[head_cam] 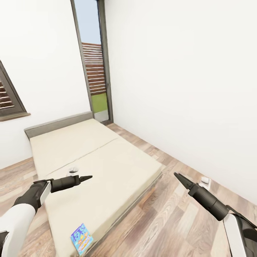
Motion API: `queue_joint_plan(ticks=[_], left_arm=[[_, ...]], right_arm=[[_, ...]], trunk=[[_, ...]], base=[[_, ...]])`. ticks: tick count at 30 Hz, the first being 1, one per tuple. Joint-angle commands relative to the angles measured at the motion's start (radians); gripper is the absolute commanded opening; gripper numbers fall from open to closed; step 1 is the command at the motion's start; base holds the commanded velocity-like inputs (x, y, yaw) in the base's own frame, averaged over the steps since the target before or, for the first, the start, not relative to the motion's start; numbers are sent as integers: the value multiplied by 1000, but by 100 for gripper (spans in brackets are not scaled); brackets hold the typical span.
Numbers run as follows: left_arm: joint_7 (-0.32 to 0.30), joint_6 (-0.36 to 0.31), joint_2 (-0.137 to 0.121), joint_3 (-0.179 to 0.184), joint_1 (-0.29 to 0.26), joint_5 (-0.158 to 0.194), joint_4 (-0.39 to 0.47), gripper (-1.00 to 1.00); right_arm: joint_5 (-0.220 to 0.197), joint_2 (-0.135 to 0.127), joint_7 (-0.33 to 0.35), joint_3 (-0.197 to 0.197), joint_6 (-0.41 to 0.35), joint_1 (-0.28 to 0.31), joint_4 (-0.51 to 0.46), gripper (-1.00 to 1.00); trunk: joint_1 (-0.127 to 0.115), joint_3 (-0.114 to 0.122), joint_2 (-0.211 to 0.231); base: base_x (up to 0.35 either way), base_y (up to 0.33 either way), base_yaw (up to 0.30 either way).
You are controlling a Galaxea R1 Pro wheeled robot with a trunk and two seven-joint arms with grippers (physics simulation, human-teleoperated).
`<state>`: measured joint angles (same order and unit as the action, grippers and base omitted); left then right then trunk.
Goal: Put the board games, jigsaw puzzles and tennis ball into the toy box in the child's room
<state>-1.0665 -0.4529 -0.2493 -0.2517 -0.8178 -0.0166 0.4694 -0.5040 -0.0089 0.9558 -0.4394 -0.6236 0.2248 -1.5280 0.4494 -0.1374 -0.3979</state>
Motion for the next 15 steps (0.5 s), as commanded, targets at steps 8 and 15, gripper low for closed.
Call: queue_joint_plan(ticks=[8, 15], left_arm=[[-4, -10, 1, -5, -1, -2, 0, 100], [-5, -10, 1, -4, -1, -1, 0, 100]], right_arm=[[-5, 0, 0, 0, -7, 1, 0, 100], [-5, 0, 0, 1, -7, 1, 0, 100]], trunk=[[1, 3, -2], [1, 8, -2]], base=[[0, -295, 267], [0, -287, 267]])
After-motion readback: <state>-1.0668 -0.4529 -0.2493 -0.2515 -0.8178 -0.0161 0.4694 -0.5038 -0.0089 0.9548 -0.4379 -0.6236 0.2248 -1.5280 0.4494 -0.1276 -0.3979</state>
